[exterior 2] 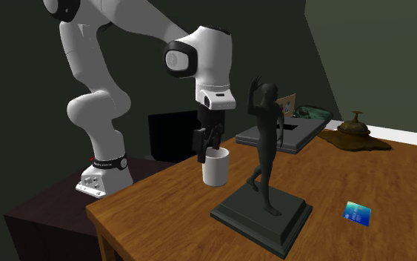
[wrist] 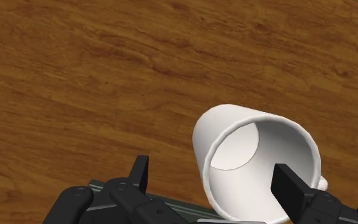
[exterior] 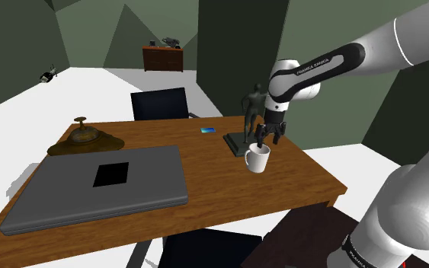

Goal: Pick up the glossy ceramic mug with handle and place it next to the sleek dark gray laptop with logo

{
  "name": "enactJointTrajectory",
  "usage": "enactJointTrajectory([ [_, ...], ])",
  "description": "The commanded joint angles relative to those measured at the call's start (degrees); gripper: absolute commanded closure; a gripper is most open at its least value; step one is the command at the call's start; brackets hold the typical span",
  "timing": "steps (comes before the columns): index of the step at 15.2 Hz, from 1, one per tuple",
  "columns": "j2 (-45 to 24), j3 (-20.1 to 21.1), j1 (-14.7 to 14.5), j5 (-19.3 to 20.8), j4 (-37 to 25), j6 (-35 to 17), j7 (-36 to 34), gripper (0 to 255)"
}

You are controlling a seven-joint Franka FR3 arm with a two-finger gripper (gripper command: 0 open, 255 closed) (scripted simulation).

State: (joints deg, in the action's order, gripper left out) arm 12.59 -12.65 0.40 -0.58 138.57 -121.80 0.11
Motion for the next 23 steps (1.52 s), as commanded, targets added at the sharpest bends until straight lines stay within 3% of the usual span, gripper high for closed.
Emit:
enactJointTrajectory([
  [1,-1.1,-0.1,-0.1,-0.3,1.1,-2.1,0.3,0],
  [6,-3.0,-0.2,-0.2,-0.9,3.0,-6.0,0.7,0],
  [13,-3.0,-0.2,-0.2,-0.9,3.0,-6.0,0.7,0],
  [14,-3.0,-0.2,-0.2,-0.9,3.0,-6.0,0.7,255],
  [23,-3.0,-0.2,-0.2,-0.9,3.0,-6.0,0.7,255],
])
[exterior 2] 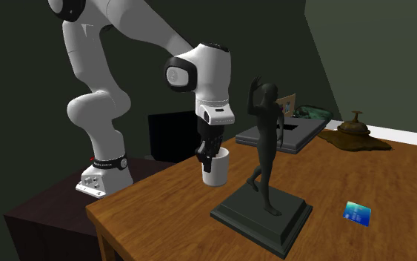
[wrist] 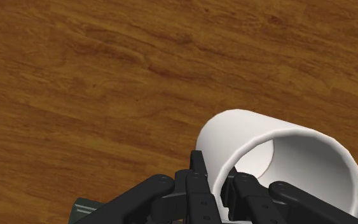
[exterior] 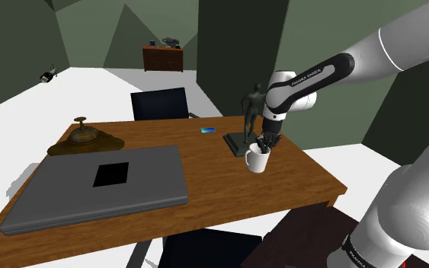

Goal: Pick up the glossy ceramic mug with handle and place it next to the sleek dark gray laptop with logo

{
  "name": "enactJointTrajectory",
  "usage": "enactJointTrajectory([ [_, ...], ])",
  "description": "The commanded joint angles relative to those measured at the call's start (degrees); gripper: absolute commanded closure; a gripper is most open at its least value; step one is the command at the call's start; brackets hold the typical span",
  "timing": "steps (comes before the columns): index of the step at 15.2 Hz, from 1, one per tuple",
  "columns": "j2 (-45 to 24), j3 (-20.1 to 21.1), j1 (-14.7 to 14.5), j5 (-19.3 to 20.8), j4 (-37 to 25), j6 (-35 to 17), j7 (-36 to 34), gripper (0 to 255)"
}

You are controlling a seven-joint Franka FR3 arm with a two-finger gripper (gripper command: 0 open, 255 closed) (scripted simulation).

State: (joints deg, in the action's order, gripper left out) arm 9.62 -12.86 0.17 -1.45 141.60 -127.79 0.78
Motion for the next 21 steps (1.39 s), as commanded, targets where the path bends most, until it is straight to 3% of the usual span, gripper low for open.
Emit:
enactJointTrajectory([
  [1,0.5,0.0,0.0,0.1,-0.3,0.8,-0.1,255],
  [21,7.7,1.0,0.3,1.6,-9.7,17.2,-2.1,255],
])
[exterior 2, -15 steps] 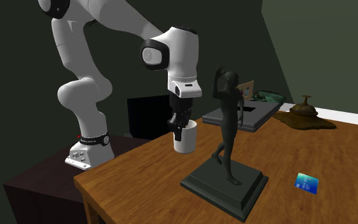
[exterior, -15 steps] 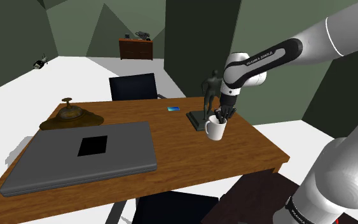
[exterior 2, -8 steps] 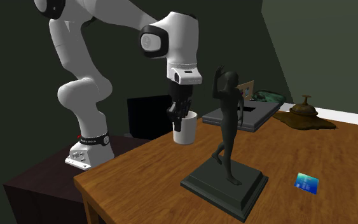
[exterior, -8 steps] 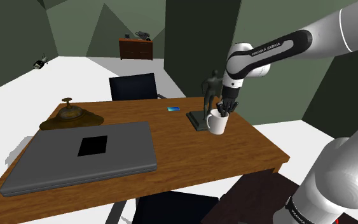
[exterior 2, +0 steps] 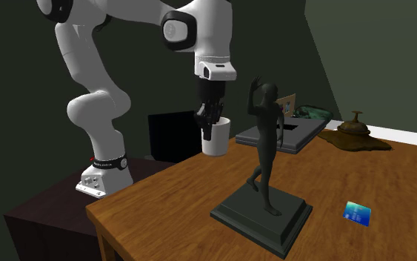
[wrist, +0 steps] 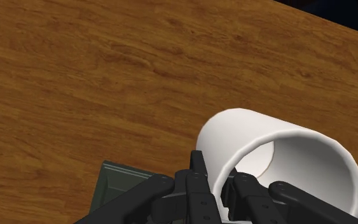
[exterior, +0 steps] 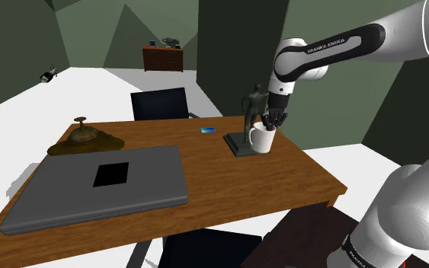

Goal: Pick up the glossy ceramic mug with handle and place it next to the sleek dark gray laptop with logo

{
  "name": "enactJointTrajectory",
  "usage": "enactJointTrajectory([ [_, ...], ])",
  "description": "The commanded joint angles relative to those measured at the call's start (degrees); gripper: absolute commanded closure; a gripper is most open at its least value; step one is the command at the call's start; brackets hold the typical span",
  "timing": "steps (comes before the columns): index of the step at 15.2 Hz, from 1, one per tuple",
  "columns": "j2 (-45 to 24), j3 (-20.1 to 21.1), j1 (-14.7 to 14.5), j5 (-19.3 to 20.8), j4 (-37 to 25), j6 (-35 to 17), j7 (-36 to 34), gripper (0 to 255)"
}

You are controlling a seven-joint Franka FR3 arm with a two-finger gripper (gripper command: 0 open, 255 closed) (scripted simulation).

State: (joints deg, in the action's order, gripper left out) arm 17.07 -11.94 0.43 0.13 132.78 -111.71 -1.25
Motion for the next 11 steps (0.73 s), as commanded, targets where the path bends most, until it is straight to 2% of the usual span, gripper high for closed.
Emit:
enactJointTrajectory([
  [1,0.5,0.1,0.0,0.1,-1.4,1.9,-0.1,255],
  [11,1.9,0.5,-0.1,0.2,-8.0,9.8,-0.6,255],
])
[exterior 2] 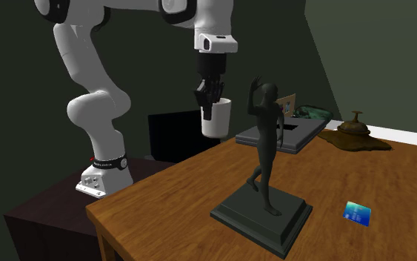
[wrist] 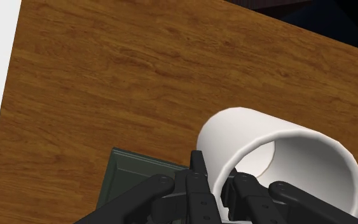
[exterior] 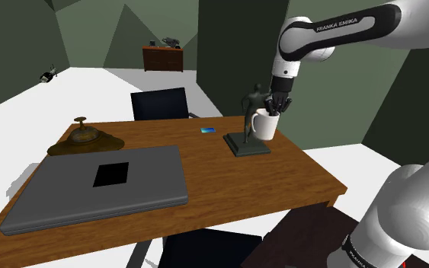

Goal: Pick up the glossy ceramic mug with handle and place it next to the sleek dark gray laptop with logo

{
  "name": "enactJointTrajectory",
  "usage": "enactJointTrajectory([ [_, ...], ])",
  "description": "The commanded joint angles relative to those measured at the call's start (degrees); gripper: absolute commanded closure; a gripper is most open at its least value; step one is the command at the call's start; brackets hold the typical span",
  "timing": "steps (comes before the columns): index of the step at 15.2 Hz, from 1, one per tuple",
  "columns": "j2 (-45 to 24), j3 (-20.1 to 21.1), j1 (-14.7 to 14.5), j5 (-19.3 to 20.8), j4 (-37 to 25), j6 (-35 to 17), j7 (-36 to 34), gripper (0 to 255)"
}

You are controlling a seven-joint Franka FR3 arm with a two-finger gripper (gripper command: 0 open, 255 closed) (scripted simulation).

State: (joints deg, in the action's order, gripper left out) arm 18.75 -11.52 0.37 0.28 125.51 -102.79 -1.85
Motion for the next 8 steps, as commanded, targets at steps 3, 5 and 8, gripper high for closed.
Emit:
enactJointTrajectory([
  [3,-0.9,1.8,-1.2,-0.9,-2.2,1.2,-2.6,255],
  [5,-2.3,3.4,-2.4,-1.8,-3.4,0.9,-5.0,255],
  [8,-4.7,5.8,-4.1,-3.0,-5.6,0.6,-8.6,255],
])
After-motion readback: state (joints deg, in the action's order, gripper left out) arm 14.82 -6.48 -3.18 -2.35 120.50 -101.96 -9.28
